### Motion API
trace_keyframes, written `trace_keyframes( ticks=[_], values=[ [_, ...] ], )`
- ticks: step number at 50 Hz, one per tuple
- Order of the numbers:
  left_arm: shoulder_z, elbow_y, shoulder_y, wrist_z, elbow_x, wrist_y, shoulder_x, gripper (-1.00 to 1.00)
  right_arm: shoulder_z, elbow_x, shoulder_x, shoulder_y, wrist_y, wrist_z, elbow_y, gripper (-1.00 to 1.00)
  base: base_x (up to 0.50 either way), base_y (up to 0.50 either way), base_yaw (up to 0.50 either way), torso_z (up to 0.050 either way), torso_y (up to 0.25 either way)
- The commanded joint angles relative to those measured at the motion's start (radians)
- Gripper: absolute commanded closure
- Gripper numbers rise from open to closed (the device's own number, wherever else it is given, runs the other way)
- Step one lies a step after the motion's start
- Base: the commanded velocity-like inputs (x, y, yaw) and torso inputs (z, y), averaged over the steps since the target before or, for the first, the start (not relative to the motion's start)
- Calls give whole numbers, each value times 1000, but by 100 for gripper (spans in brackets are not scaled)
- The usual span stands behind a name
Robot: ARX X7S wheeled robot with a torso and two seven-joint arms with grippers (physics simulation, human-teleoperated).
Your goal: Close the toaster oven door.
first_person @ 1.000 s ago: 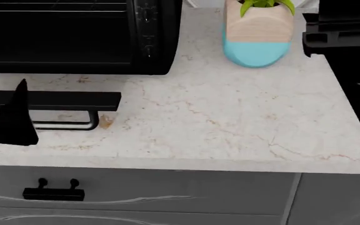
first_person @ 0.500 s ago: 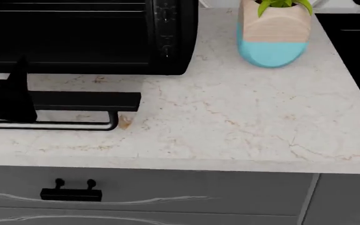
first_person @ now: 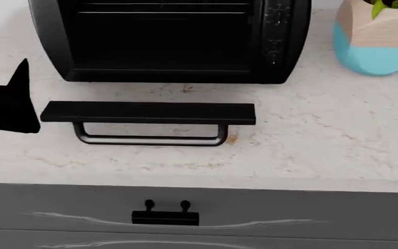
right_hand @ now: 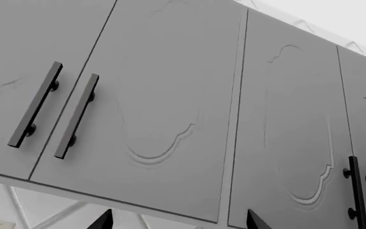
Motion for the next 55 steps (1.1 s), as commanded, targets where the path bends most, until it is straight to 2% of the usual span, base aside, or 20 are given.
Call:
trace_keyframes(
  ticks=[1,8,23,43,55],
  values=[
    [3,2,3,1,-4,3,-4,-100,6,32,3,1,1,18,0,-100,0,500,0,0,0],
    [7,0,3,1,-4,8,-7,-100,17,50,7,-7,-1,29,-3,-100,0,500,0,0,0],
    [6,3,1,-4,-13,4,-6,-100,40,97,4,4,14,57,4,-100,0,0,0,0,0],
    [-3,-3,12,-3,-20,22,-12,-100,29,195,26,29,18,139,15,-100,268,128,0,0,0],
    [17,12,4,-7,-25,8,-11,-100,79,255,42,10,9,172,18,-100,274,74,0,0,0]
  ],
)
